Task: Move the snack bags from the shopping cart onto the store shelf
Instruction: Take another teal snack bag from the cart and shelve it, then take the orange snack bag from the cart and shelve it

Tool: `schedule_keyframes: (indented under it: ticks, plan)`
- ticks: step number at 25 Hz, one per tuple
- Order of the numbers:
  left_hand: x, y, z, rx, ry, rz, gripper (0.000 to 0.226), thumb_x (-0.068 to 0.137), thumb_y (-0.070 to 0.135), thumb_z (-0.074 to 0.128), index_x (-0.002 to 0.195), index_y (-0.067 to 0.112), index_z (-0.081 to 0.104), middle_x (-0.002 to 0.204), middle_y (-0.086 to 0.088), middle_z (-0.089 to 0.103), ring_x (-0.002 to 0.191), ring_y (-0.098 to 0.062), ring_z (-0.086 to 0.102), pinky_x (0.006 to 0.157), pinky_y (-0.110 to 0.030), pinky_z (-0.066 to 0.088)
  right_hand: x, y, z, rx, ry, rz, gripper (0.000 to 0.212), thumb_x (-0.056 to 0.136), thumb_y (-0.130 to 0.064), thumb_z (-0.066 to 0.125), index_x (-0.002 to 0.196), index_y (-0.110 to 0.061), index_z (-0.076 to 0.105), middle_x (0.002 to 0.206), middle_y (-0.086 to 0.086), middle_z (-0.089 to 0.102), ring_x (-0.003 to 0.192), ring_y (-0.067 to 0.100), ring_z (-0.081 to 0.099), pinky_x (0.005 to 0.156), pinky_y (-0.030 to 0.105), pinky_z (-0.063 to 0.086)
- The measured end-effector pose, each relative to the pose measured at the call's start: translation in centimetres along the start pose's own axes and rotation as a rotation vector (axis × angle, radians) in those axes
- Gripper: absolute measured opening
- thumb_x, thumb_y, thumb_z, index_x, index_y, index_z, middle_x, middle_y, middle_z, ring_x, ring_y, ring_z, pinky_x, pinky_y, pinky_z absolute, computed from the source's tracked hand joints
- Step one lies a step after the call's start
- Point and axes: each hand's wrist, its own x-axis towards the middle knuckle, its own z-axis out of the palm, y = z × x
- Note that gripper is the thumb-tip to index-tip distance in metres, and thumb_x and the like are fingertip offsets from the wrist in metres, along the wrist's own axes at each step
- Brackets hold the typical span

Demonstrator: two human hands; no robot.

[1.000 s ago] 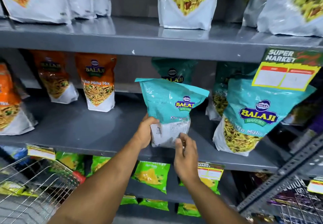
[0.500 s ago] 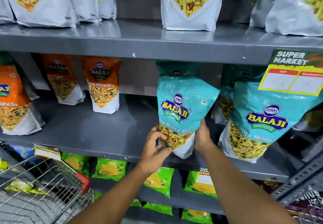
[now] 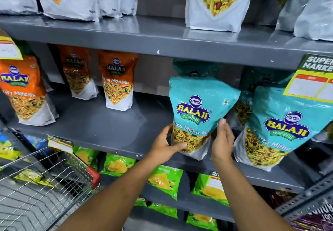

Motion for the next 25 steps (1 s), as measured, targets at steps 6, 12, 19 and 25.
schedule_keyframes:
  ticks: [6,12,19,25]
  plan:
    - [-1.0,0.3,0.1,0.137,0.038,0.000,0.078,0.066,0.049,0.077,0.133,0.030,0.042,0.132,0.001,0.059,0.121,-0.016,0.055,0.102,-0.030,0.043,-1.4,0.3,1.1,-0.066,-0.019,0.016,0.031,0.100,-0.028,0.035,0.118,-0.018,0.058,0.113,-0.013,0.068,0.104,-0.006,0.059,0.089,0.018,0.049]
    - [-4.4,-0.1,-7.9,0.289,0.188,0.080,0.055,0.094,0.033,0.050,0.142,0.010,0.035,0.151,-0.012,0.037,0.141,-0.021,0.032,0.115,-0.027,0.020,-8.5,4.6,4.0,-0.363,0.222,-0.095,0.065,0.097,-0.037,0.029,0.149,-0.006,0.005,0.160,0.016,0.006,0.145,0.012,0.015,0.119,0.026,0.011]
    - [-15.6,-16.0,-35.5,0.432,0.521,-0.364,0.049,0.094,0.029,0.048,0.136,0.004,0.042,0.139,-0.019,0.049,0.124,-0.033,0.051,0.100,-0.028,0.037,-20.5,10.4,19.6,-0.553,-0.692,-0.250,0.055,0.091,-0.038,0.040,0.138,-0.010,0.042,0.146,0.008,0.039,0.136,0.011,0.034,0.114,0.016,0.021]
    - [-29.6,-33.2,-43.5,0.284,0.592,-1.074,0.051,0.085,0.038,0.053,0.119,0.001,0.052,0.121,-0.027,0.060,0.111,-0.040,0.060,0.089,-0.043,0.049,-28.4,20.1,34.8,-0.992,-1.650,-0.017,0.044,0.087,-0.030,0.054,0.128,-0.015,0.055,0.128,0.012,0.062,0.114,0.029,0.060,0.091,0.030,0.045]
